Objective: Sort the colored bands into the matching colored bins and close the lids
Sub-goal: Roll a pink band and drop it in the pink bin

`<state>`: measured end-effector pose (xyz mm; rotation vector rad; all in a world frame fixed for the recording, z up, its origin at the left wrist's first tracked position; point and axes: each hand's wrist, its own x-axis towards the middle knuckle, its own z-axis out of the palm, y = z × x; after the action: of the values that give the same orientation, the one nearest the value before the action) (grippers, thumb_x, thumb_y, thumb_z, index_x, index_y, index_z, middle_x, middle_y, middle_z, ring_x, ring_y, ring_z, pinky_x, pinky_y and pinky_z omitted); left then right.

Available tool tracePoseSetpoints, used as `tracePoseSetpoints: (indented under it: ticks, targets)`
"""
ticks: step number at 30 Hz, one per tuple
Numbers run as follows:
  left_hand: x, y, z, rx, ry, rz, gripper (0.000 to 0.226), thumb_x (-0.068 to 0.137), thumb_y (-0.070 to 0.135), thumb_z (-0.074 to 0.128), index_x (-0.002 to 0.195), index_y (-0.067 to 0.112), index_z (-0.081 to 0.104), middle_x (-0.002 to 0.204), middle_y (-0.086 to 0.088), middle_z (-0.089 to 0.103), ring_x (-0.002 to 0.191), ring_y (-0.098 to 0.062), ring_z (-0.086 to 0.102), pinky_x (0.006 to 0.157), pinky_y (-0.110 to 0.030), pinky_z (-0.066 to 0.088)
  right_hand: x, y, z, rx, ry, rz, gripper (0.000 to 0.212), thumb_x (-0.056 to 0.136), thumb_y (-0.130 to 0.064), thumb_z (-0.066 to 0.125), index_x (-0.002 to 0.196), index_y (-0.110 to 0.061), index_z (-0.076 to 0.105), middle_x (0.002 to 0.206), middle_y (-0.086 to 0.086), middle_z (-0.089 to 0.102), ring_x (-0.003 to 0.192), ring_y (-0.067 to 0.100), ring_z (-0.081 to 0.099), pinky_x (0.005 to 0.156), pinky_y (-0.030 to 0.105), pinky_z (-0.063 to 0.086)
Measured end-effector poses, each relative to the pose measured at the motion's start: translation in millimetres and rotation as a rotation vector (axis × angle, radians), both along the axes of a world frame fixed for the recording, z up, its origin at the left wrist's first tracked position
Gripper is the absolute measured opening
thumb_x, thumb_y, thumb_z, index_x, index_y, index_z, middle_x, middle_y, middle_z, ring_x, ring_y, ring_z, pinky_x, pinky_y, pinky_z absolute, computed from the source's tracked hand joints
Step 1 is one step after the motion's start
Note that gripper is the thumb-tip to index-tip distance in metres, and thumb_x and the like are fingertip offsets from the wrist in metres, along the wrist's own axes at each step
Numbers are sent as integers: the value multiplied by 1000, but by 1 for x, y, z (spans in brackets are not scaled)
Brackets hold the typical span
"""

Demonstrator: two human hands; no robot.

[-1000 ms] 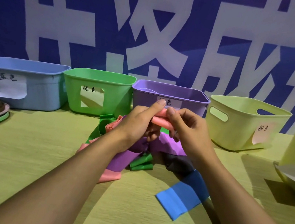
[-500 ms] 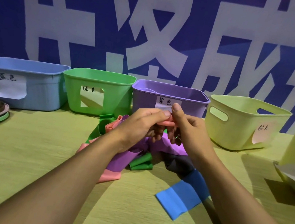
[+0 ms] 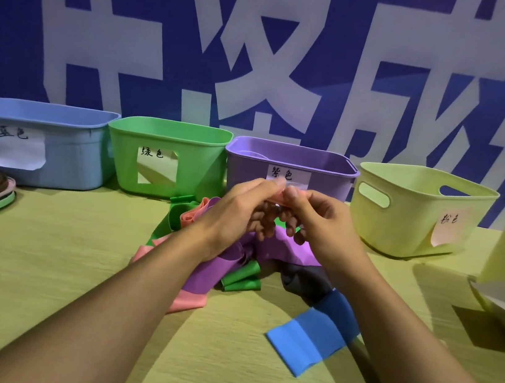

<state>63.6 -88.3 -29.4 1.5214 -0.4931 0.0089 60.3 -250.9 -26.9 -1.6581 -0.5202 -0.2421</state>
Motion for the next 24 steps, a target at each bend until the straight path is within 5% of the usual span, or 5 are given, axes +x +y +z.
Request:
tracePoseSetpoints:
  ticks: [3,6,8,12,24]
  targets:
    - [-1,0,2,109,-28,86,67,99,68,43,108,10,75,82,-12,68,65,-21,50,55,-29,38,-2,1,0,-16,-29,32,19,99,-31,63,87,-22,74,64,-6,65,59,13,55,54,26,43]
    - [-4,-3,4,113,-53,153,57,103,58,44,81,20,79,59,4,58,56,-14,43,53,-28,32,-1,1,0,-7,-34,49,15,99,-25,64,91,-17,73,63,-9,65,58,12,55,54,23,43]
    - [-2,-4,4,106,-74,194,51,105,51,45,84,19,79,52,11,51,54,-11,40,53,-27,30,0,0,-1,8,-30,53,15,98,-24,65,93,-14,74,63,-8,65,58,12,55,54,23,44]
    - [0,-3,4,86,-108,191,48,104,48,50,108,10,78,61,2,55,54,-10,35,52,-28,26,1,-1,-1,45,-8,68,16,96,-22,66,101,-9,75,66,-7,68,58,11,56,54,20,45]
    - [0,-3,6,-47,-64,166,29,90,44,67,88,17,76,66,-3,57,56,-10,46,53,-24,36,4,-3,-2,108,-30,62,18,90,-10,74,108,-10,71,86,1,73,66,10,62,56,24,48]
